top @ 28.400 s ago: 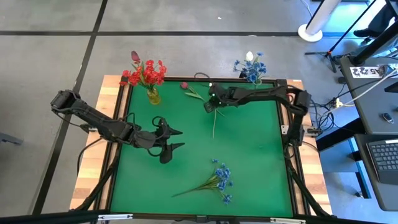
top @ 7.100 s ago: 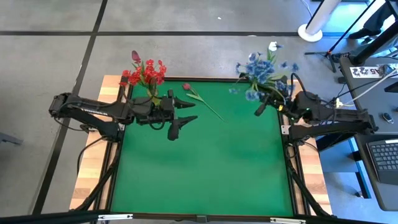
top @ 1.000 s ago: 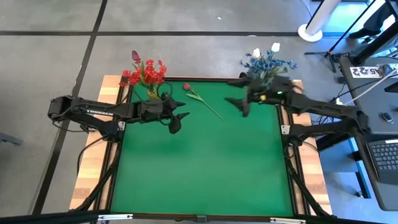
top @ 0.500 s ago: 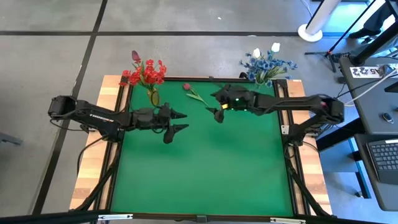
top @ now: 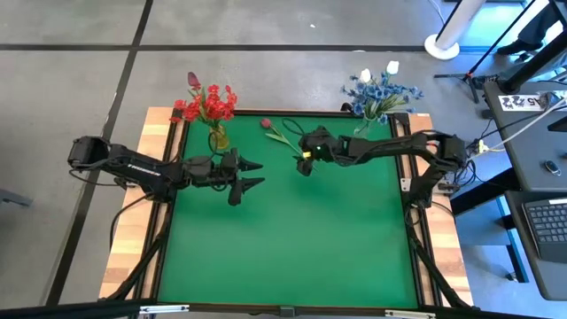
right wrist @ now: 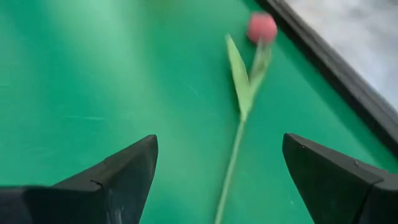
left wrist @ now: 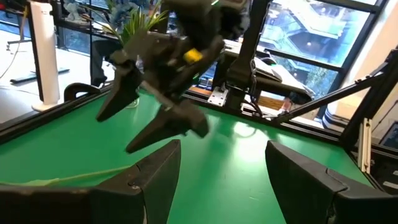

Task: Sort flowers into vase by color
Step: Put the red flower into the yellow vase

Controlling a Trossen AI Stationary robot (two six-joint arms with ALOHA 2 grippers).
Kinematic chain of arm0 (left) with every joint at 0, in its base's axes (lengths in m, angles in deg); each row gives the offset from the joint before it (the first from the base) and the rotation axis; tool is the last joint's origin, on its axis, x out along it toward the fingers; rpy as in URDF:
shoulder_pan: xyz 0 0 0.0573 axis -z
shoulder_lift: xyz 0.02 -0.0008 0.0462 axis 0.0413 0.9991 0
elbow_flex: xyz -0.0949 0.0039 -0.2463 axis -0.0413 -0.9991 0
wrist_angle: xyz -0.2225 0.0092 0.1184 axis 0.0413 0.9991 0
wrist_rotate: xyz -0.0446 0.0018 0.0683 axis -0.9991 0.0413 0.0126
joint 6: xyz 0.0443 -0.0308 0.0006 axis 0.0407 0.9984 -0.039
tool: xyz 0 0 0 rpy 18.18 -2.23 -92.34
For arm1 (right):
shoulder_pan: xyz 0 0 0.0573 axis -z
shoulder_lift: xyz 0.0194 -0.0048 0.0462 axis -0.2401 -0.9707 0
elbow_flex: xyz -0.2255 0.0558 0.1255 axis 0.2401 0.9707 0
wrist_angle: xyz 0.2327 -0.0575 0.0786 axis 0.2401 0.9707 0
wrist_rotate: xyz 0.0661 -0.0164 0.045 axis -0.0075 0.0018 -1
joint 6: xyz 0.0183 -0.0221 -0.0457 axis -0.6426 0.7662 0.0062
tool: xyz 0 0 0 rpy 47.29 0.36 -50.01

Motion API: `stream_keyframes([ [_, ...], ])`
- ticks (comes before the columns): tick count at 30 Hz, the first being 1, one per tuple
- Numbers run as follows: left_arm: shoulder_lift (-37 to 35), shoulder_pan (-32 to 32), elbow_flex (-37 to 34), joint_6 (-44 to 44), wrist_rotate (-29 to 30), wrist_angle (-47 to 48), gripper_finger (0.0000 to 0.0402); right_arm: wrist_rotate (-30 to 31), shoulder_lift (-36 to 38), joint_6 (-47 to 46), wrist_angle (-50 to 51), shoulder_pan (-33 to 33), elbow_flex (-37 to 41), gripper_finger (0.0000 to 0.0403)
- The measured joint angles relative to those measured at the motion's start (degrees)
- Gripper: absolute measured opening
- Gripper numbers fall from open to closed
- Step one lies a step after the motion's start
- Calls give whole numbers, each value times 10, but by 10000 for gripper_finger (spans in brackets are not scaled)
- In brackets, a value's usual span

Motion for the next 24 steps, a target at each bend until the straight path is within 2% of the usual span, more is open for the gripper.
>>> stream_keyframes([
  [4,0,0,0,-1,0,0,229,-7,-37,-27,1,28,0,343],
  [14,0,0,0,-1,-2,1,229,-66,-102,-56,-33,80,0,343],
  [20,0,0,0,2,-2,2,229,-58,-115,-53,-24,82,1,337],
  [24,0,0,0,3,0,2,229,-43,-116,-53,-6,81,1,307],
])
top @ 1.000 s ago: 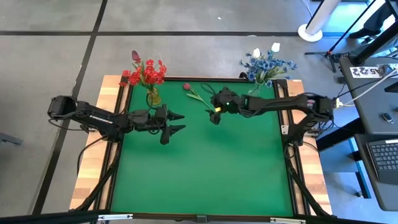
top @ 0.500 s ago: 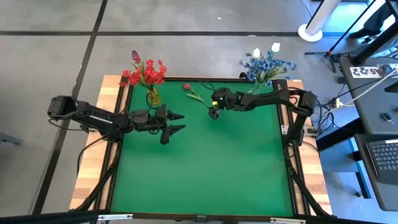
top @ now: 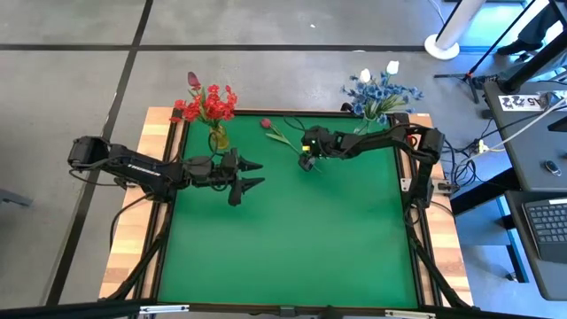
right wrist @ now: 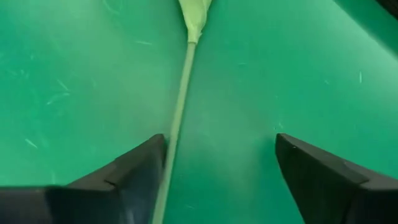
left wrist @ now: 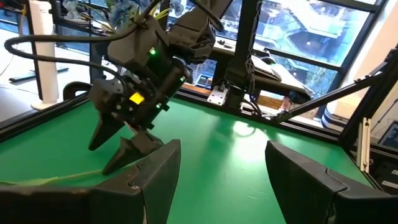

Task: Sort flowers into vase by color
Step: Put the red flower into the yellow vase

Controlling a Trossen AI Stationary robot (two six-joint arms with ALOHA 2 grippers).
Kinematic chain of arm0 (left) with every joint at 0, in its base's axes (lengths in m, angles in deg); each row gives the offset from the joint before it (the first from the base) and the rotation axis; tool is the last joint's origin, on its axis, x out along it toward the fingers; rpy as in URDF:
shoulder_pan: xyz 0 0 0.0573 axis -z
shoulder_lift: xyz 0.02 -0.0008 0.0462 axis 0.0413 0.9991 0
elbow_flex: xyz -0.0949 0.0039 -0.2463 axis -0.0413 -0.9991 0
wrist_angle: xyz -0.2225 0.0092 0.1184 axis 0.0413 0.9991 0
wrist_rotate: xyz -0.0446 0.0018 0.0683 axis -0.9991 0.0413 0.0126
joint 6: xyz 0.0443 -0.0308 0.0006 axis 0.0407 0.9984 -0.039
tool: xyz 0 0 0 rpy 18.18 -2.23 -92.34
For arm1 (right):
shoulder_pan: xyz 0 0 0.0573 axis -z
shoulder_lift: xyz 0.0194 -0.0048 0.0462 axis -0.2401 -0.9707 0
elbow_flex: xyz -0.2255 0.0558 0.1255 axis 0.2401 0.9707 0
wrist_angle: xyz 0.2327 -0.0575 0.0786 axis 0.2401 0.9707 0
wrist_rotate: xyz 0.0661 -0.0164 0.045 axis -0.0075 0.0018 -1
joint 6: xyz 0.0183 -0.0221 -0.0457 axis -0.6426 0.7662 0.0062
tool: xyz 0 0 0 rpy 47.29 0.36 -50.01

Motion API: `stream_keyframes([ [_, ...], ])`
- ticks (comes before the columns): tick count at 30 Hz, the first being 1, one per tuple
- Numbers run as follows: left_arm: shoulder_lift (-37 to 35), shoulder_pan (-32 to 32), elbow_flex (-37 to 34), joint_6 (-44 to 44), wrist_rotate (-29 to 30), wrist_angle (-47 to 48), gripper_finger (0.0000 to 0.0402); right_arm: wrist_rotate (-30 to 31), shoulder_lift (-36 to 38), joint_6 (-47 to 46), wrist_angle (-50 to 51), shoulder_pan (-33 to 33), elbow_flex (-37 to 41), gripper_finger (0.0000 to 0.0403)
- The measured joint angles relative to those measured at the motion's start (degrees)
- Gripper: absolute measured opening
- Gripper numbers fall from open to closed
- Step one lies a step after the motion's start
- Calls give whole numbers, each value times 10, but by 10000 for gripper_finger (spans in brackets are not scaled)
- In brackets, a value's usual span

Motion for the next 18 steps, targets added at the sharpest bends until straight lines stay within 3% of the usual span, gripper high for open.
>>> stream_keyframes([
  [9,0,0,0,1,11,1,229,12,1,1,34,0,-2,194],
  [18,0,0,0,6,11,1,229,-29,2,4,53,1,-2,84],
])
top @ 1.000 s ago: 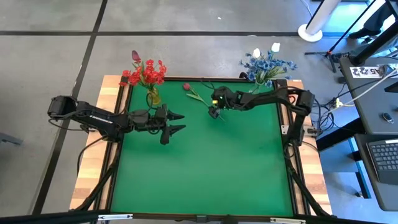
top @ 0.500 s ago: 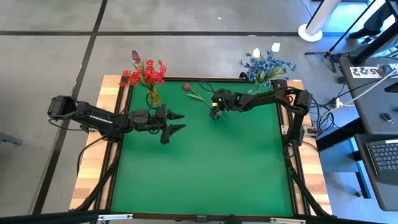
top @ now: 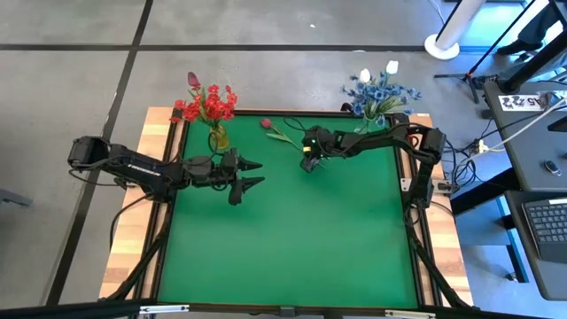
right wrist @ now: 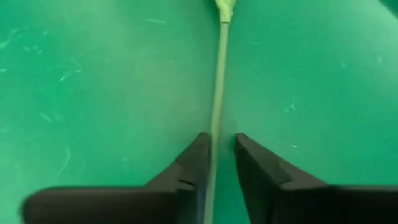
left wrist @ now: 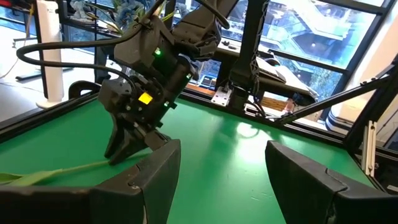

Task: Sort flowers into vase by color
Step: Put the red flower into the yellow vase

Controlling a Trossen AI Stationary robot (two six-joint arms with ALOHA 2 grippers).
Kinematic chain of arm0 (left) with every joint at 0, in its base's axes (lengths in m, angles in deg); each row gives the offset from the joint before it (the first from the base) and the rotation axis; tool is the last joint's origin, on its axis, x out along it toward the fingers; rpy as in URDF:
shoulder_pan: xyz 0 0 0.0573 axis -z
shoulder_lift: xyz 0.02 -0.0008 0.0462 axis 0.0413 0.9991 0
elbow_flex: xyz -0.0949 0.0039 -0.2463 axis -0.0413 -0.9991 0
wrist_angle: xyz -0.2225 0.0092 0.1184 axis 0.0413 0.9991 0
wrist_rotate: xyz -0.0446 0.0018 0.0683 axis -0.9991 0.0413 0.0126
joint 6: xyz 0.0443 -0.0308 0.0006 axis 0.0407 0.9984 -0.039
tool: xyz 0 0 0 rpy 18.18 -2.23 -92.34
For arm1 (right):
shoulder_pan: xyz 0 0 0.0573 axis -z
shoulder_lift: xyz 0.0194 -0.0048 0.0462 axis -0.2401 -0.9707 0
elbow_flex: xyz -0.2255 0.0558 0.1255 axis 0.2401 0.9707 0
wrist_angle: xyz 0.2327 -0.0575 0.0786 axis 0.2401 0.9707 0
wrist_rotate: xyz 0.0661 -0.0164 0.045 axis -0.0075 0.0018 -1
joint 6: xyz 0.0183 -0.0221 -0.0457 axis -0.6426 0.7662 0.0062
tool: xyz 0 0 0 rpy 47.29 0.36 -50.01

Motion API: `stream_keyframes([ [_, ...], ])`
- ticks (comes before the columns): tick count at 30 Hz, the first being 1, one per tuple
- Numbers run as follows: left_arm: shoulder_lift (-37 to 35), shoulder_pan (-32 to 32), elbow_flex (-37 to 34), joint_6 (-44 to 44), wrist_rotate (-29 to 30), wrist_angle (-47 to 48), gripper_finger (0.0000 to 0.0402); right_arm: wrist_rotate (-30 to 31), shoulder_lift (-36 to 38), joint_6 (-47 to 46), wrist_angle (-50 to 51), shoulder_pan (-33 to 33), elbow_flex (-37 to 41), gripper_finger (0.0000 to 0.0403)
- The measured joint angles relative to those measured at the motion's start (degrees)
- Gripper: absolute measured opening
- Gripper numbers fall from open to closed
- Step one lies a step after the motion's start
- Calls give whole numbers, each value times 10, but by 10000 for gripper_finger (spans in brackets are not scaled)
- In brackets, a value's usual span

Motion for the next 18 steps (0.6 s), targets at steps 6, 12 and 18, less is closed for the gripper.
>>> stream_keyframes([
  [6,-5,0,0,1,0,2,229,-35,2,13,7,1,1,8],
  [12,-45,0,0,1,0,18,229,-63,30,-2,26,0,5,7],
  [18,-98,0,0,0,0,57,229,-88,82,-5,10,-2,4,3],
])
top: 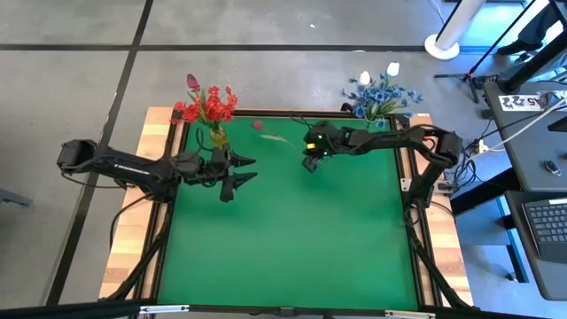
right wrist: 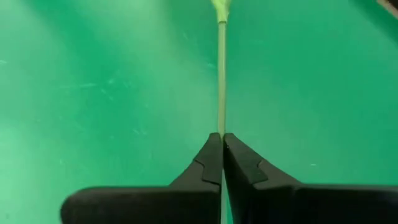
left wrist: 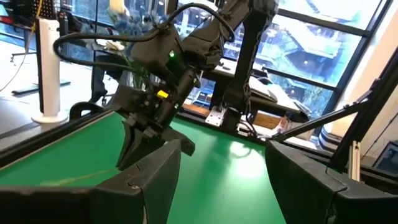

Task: Sort flowers into vase by color
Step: Put the red flower into the yellow vase

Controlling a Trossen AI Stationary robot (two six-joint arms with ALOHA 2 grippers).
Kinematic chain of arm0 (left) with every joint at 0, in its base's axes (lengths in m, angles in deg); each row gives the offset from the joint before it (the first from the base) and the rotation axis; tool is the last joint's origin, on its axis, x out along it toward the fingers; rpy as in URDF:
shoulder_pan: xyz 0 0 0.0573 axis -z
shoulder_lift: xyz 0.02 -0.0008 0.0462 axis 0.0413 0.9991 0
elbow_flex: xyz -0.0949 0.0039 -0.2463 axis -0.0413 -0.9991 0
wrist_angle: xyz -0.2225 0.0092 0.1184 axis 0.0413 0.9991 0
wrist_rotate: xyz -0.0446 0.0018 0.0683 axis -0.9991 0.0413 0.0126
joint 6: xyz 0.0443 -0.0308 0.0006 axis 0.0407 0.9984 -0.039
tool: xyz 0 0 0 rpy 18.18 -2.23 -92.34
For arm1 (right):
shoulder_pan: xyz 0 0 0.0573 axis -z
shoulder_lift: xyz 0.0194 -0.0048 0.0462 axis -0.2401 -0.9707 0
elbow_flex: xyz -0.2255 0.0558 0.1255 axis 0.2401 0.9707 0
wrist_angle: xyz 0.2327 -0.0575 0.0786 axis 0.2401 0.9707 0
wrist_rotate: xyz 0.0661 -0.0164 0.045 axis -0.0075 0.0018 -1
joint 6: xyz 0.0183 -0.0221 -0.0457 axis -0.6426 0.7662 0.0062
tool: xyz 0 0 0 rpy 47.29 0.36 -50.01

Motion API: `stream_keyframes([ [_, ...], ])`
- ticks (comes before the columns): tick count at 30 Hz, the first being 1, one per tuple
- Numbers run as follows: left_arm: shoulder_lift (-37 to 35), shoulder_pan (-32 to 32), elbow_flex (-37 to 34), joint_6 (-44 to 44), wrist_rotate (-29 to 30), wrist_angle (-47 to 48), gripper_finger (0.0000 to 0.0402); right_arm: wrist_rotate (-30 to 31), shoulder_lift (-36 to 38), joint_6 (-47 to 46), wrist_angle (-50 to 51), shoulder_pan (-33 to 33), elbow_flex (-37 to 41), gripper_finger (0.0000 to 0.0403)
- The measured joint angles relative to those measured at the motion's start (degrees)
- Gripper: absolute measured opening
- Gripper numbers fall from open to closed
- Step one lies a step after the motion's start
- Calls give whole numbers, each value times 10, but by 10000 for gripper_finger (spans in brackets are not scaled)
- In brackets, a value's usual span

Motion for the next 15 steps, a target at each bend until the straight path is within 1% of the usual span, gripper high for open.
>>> stream_keyframes([
  [9,-35,0,3,-3,3,20,229,-8,73,0,-39,-22,-1,1],
  [13,-95,0,23,-27,-2,20,229,-11,116,0,-52,-34,-1,1],
  [15,-125,0,34,-46,0,36,229,-11,136,0,-58,-42,-1,1],
])
